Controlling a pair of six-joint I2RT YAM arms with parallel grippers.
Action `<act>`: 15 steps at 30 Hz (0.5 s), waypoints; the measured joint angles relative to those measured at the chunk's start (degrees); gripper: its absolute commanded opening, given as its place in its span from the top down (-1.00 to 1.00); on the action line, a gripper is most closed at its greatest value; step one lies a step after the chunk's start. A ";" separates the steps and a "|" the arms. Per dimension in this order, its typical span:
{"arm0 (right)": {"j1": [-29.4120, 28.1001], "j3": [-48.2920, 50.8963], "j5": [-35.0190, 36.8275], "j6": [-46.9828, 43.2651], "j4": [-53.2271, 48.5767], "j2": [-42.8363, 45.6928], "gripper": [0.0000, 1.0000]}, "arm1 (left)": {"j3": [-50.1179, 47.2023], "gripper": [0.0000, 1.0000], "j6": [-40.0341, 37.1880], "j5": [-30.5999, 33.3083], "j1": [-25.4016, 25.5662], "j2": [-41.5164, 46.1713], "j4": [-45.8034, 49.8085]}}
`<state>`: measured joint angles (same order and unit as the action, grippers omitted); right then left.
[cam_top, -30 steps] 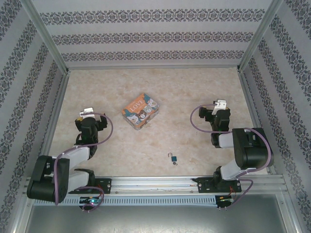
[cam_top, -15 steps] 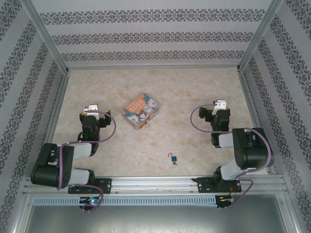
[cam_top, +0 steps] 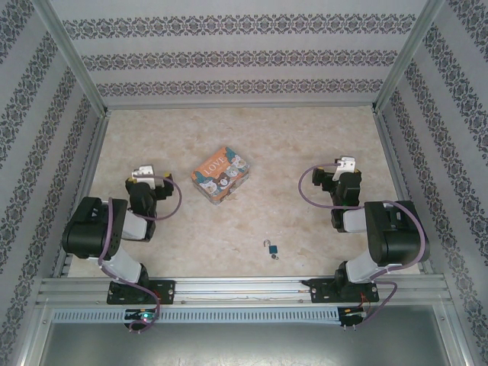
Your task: Unlock the padlock with the key
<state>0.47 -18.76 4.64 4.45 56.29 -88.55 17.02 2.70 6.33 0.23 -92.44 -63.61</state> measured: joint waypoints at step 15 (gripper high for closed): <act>-2.29 -1.03 0.50 -1.95 -0.74 0.00 -0.97 | 4.22 -0.99 -0.37 -3.34 0.02 0.61 5.68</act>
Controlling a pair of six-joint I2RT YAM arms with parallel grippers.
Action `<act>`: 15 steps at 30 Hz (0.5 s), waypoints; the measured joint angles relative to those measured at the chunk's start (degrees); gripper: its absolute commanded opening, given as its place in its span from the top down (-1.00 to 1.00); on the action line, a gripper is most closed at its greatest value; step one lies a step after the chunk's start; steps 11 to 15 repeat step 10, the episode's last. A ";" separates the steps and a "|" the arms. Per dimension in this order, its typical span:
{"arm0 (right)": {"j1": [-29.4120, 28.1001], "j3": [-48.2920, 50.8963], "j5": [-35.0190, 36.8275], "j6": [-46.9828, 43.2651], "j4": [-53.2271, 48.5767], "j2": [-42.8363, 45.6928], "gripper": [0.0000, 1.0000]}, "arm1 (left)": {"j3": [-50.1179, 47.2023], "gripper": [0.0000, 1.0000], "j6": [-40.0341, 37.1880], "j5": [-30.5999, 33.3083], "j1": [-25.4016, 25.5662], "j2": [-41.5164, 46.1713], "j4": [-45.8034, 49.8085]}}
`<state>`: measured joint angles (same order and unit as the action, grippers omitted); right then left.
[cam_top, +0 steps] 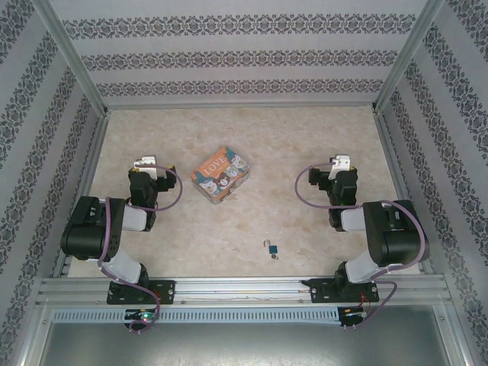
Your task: Unlock the padlock with the key
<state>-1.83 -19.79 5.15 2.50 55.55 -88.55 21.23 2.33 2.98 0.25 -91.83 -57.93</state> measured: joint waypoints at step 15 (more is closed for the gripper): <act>-0.20 0.00 0.00 -0.37 -0.09 0.00 -0.97 | 0.00 -0.99 -0.02 0.00 0.00 0.00 0.63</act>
